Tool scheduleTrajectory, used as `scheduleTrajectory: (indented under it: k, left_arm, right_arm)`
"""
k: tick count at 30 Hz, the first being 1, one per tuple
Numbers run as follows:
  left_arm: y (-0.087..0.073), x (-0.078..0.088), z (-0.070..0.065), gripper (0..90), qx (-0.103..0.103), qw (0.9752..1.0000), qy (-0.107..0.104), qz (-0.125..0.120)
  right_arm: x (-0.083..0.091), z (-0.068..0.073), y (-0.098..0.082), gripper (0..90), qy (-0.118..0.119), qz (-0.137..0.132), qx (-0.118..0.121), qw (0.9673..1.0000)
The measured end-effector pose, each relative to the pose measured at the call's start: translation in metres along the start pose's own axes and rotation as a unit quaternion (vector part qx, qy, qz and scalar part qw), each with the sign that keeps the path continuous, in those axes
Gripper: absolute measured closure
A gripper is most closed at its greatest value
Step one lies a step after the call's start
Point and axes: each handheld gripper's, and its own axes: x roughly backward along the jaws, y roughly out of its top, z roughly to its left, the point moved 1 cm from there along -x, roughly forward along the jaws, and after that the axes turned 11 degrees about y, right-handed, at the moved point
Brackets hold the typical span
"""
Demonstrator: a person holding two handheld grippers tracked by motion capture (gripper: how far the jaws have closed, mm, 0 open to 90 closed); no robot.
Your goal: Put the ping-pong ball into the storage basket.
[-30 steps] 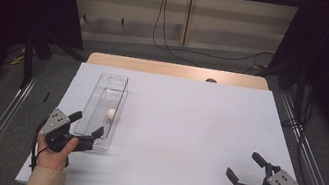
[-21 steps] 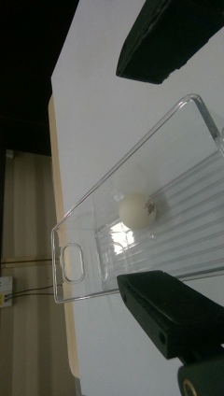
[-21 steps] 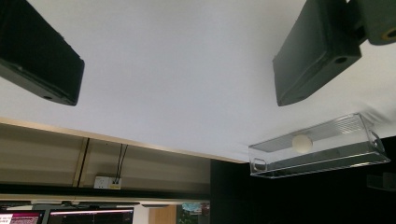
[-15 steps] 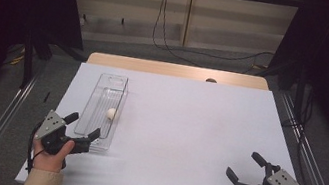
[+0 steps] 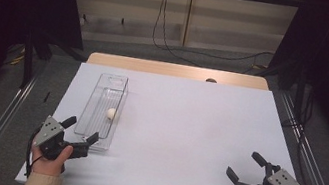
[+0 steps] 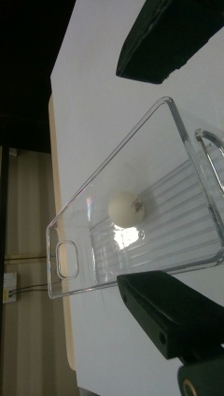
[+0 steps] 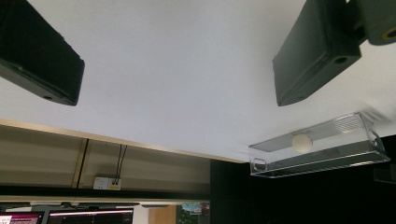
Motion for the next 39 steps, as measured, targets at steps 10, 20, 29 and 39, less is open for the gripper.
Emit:
scheduleTrajectory:
  k: [10, 20, 29, 39]
  left_arm:
    - [-0.0028, 0.0002, 0.0002, 2.9, 0.01, 1.0, -0.001, -0.002]
    - [-0.0047, -0.0004, -0.0034, 2.9, 0.0, 1.0, -0.003, 0.0]
    - [-0.0058, -0.0009, -0.0055, 2.9, -0.001, 1.0, -0.009, 0.002]
    - [-0.0074, -0.0016, -0.0067, 2.9, 0.003, 1.0, -0.008, 0.003]
  right_arm:
    - [-0.0005, -0.0005, -0.0007, 1.6, 0.003, 0.003, 0.003, 1.0]
    - [-0.0012, -0.001, -0.0011, 1.6, 0.001, 0.003, 0.001, 1.0]
    - [-0.0018, -0.0014, -0.0018, 1.7, 0.002, 0.002, 0.0, 1.0]
    - [-0.0012, -0.0017, -0.0023, 1.8, 0.002, 0.004, 0.0, 1.0]
